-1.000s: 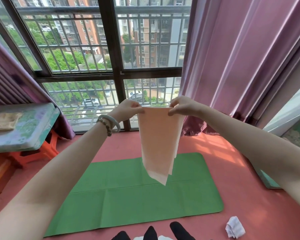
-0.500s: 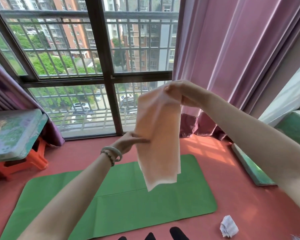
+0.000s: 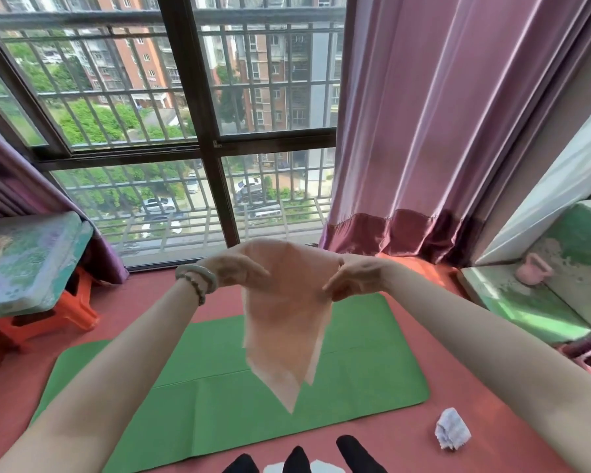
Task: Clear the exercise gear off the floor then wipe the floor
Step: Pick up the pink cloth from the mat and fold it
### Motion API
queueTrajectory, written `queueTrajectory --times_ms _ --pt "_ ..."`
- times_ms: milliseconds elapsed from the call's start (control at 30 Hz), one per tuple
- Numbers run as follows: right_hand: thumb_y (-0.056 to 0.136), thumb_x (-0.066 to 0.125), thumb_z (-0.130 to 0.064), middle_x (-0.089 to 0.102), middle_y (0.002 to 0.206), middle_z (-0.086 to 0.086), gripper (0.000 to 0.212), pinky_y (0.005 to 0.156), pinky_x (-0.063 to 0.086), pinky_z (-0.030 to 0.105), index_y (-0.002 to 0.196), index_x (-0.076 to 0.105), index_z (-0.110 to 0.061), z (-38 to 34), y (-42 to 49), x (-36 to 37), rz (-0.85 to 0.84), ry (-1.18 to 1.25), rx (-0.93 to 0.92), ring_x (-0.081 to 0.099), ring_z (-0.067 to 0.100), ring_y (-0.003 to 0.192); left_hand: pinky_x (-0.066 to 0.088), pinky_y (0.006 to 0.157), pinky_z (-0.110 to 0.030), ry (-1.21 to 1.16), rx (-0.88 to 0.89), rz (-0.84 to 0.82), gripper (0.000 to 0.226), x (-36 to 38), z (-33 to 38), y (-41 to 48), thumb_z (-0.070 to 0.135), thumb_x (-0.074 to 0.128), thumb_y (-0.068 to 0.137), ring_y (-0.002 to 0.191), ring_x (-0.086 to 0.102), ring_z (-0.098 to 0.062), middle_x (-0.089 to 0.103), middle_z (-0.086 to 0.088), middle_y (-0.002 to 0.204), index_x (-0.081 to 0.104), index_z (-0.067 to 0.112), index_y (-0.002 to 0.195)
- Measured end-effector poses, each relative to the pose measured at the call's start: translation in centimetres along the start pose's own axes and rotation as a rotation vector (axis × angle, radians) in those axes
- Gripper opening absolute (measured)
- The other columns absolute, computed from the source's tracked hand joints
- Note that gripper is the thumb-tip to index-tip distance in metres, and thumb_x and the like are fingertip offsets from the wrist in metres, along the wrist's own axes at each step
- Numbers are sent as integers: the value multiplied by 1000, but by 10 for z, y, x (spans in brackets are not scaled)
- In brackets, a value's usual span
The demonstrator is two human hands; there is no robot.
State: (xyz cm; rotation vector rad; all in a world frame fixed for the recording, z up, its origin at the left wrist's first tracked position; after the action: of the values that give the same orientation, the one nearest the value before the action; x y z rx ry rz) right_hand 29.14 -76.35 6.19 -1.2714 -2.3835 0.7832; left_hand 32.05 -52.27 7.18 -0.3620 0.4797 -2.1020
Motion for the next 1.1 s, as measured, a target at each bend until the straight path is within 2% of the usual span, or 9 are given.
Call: queueTrajectory --times_ms 200,300,367,433,533,700,867,1000,1100 --pt "82 58 0 56 84 10 13 66 51 35 93 52 -4 -14 5 -3 287 39 77 58 21 73 57 81 -36 273 -112 141 56 -15 -6 -5 7 80 65 94 67 -29 64 -24 111 57 -4 116" --pt "83 62 -2 53 94 12 39 65 56 43 117 43 -7 -18 8 -2 359 75 23 60 24 82 52 92 -39 305 -131 269 37 -16 -7 2 11 80 70 99 64 -28 66 -19 106 59 -3 98" --pt "80 67 0 47 115 14 62 68 57 44 133 35 -10 -21 7 1 311 94 1 56 32 107 54 82 -36 240 -121 327 25 -11 -2 6 8 76 75 84 61 -24 61 -15 93 54 5 87" --pt "76 68 7 42 132 17 72 82 55 42 138 35 -7 -27 5 1 263 83 -33 49 34 117 51 71 -31 158 -108 355 36 -7 4 7 7 75 76 80 53 -18 49 -9 94 51 5 102" --pt "74 61 19 51 119 20 62 84 53 33 130 45 -1 -34 1 -6 304 31 -65 57 29 101 52 66 -23 257 -102 321 69 -4 16 4 6 79 71 85 55 -14 46 -10 121 44 10 132" --pt "75 57 22 55 92 14 48 61 58 27 120 52 5 -44 -3 -8 384 -54 -103 61 23 74 46 75 -22 913 -96 308 70 3 31 0 7 80 67 99 50 -17 47 -3 122 49 21 129" --pt "80 58 18 58 91 15 38 50 53 18 116 55 8 -54 -7 -6 420 -107 -157 62 20 71 54 73 -30 877 -99 332 52 -2 44 -8 10 77 70 98 55 -18 49 -2 124 59 16 118" --pt "84 58 9 57 85 14 25 79 57 36 109 61 5 -56 -2 -12 471 -197 -100 58 20 72 44 43 -10 710 -97 326 33 -5 50 -16 8 72 78 76 57 -8 63 -3 95 65 10 110" --pt "87 56 4 56 88 11 17 94 50 44 103 61 2 -57 -1 -13 435 -173 -62 55 22 84 51 55 -16 555 -103 332 28 -7 50 -18 10 68 82 81 62 -13 66 -2 91 66 10 109"
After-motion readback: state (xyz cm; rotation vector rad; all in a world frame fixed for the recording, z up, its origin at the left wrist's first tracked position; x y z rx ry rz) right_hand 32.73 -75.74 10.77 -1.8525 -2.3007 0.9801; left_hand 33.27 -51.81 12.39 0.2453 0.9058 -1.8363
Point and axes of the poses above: each hand's wrist, its own y-axis towards the middle knuckle, its own x-axis out of the palm, z = x × y, the point moved 2 cm from there along y, towards the middle knuckle
